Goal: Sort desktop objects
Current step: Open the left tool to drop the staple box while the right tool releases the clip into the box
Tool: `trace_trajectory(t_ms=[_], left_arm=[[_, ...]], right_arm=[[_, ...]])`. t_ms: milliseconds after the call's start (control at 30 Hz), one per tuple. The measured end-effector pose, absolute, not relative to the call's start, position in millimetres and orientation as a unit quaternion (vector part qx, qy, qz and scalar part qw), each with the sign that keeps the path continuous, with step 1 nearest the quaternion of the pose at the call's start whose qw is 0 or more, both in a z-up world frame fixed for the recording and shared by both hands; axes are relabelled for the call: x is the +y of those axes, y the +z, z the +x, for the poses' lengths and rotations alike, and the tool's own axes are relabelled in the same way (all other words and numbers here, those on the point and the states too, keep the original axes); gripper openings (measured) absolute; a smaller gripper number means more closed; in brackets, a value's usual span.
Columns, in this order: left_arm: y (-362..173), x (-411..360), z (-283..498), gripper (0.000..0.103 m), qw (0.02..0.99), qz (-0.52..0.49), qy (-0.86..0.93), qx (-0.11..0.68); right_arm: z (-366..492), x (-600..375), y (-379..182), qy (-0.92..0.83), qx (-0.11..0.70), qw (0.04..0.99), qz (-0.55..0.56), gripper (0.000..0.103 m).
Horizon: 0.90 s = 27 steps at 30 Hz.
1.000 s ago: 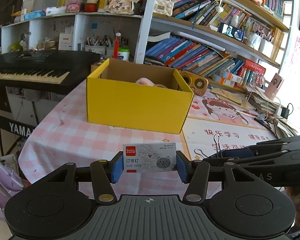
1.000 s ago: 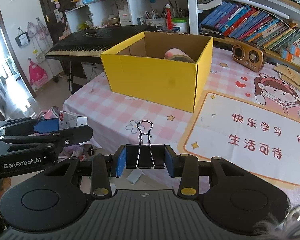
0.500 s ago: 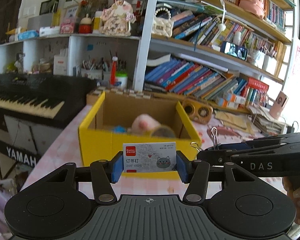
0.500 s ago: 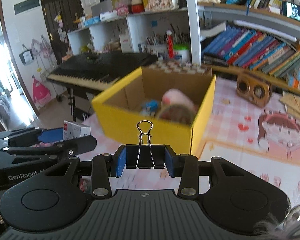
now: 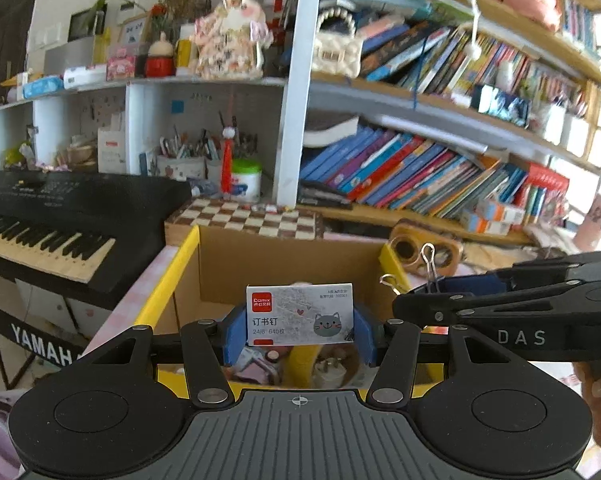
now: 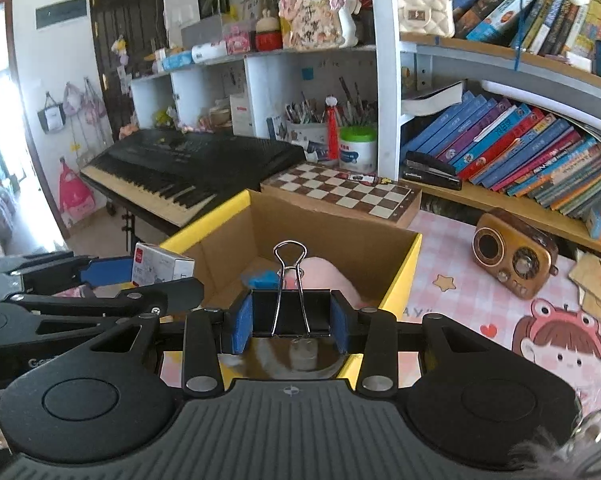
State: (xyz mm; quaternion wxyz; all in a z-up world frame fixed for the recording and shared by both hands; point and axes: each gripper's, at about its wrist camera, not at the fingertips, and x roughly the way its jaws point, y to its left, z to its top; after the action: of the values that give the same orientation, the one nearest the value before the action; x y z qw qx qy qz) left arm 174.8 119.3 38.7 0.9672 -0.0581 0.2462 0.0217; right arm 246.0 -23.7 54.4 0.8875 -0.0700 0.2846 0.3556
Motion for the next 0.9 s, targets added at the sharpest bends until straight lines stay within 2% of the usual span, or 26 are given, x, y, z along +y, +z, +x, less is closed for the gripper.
trace_trajectory(t_ms=[500,900], left_arm=[[-8,133,239,0.054,0.932,-0.061,0.037,0.355],[-16,140,258,0.055,0.921,-0.058,0.062,0.38]], right_arm=[[309,11,8,0.397,0.325,0.841,-0.175,0.037],[324,37,10,0.463,0.306,0.787,-0.268,0.038]])
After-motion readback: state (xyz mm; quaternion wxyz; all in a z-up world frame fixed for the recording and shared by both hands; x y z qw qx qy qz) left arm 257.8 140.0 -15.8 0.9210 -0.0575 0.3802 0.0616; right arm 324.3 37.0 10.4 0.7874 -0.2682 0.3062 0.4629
